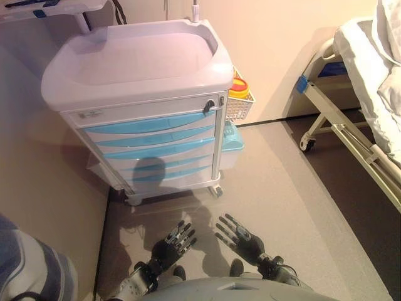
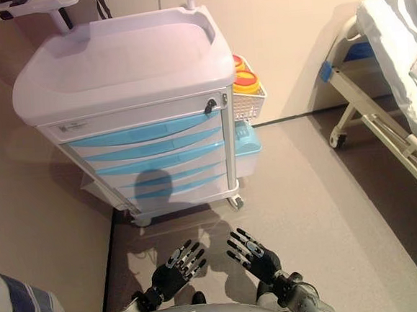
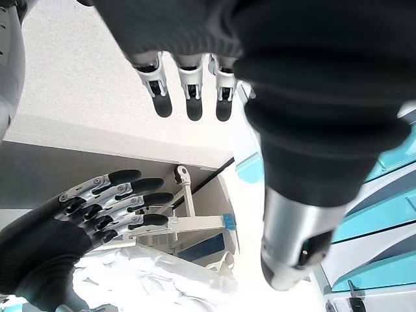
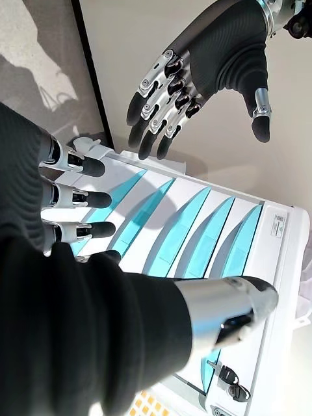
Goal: Open the drawer and pick up the medicine
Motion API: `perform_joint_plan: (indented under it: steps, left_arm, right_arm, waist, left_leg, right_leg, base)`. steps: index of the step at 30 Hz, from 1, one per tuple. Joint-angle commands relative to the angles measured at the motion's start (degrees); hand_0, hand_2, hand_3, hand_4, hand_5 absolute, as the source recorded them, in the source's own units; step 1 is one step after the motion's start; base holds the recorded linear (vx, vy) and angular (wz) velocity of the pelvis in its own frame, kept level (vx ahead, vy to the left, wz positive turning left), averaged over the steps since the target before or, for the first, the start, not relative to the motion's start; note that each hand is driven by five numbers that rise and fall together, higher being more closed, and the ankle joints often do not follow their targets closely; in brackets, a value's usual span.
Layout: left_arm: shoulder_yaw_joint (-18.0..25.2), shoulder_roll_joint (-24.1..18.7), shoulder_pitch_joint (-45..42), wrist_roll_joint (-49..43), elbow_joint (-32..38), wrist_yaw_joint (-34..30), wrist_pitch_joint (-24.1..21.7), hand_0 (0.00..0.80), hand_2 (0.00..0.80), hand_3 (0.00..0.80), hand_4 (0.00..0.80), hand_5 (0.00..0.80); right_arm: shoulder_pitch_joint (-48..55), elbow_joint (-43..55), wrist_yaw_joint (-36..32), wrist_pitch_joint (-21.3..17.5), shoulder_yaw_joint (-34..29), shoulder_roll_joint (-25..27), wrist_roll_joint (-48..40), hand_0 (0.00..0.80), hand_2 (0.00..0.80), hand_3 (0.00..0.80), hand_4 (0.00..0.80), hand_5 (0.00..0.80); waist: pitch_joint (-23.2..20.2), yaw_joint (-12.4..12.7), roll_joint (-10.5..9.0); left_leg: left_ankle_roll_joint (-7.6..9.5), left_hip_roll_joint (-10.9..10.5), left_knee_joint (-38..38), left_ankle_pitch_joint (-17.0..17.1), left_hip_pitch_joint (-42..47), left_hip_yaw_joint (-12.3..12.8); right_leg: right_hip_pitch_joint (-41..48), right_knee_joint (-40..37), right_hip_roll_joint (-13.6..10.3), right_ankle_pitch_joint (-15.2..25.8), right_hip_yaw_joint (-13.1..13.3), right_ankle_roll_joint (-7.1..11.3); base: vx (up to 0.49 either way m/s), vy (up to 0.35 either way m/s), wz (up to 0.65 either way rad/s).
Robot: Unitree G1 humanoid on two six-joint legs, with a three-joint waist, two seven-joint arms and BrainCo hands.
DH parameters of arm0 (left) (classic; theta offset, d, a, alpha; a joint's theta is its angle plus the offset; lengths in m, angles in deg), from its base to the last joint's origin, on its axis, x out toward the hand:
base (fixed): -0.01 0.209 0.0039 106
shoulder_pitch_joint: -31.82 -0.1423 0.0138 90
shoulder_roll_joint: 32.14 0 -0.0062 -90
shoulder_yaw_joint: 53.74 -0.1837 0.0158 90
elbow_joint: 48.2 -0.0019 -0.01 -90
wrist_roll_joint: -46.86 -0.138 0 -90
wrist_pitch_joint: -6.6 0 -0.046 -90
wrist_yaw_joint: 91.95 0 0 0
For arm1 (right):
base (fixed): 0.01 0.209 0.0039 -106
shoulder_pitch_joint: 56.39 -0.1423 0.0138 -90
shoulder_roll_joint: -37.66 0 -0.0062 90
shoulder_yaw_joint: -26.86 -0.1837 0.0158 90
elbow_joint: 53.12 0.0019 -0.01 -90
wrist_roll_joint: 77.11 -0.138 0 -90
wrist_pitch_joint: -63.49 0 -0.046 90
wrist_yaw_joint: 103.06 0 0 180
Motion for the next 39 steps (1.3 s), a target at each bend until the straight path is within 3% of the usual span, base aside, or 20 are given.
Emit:
perform_joint_plan:
  steps: [1,21,34,39]
  left_arm:
    - [0.01,1.07,4.28,-0.95,0.49,-2.64,0.78,0.0,0.0,0.0,0.0,0.0]
    - [-0.03,1.22,3.83,0.04,0.93,-2.52,-0.52,0.0,0.0,0.0,0.0,0.0]
    - [1.14,1.18,2.51,2.37,3.04,-2.17,-10.3,0.0,0.0,0.0,0.0,0.0]
    - [0.58,1.13,3.83,2.5,2.57,-5.23,-7.9,0.0,0.0,0.0,0.0,0.0]
  right_arm:
    - [-3.04,1.34,-0.63,-0.5,0.66,-1.1,-1.0,0.0,0.0,0.0,0.0,0.0]
    - [-2.95,1.64,-0.5,-0.99,0.55,-0.8,-1.28,0.0,0.0,0.0,0.0,0.0]
    - [-1.99,4.09,0.2,-3.12,0.28,0.16,-1.25,0.0,0.0,0.0,0.0,0.0]
    - [-3.36,4.99,1.27,-5.66,0.83,1.72,0.6,0.0,0.0,0.0,0.0,0.0]
  waist:
    - [1.38,0.23,0.26]
    - [2.03,0.42,0.46]
    - [4.29,0.87,0.78]
    - [7.07,0.94,1.28]
  left_leg:
    - [-0.79,-1.34,0.36,-2.86,-2.57,0.28]
    - [-0.67,-1.46,0.36,-2.77,-2.85,-0.07]
    - [-0.28,-1.69,0.36,-2.73,-3.54,-1.04]
    - [0.19,-1.98,2.45,-2.99,-6.14,-1.41]
  right_leg:
    - [3.84,5.57,1.53,-10.6,0.34,2.73]
    - [3.56,6.09,1.33,-10.9,0.12,2.64]
    - [1.69,8.18,0.52,-11.46,0.5,2.46]
    - [-1.96,11.74,-0.52,-12.25,0.75,2.05]
  base:
    - [0.0,0.0,0.0]
    - [0.0,0.0,0.0]
    - [0.052,0.028,0.0]
    - [0.007,0.083,-0.01]
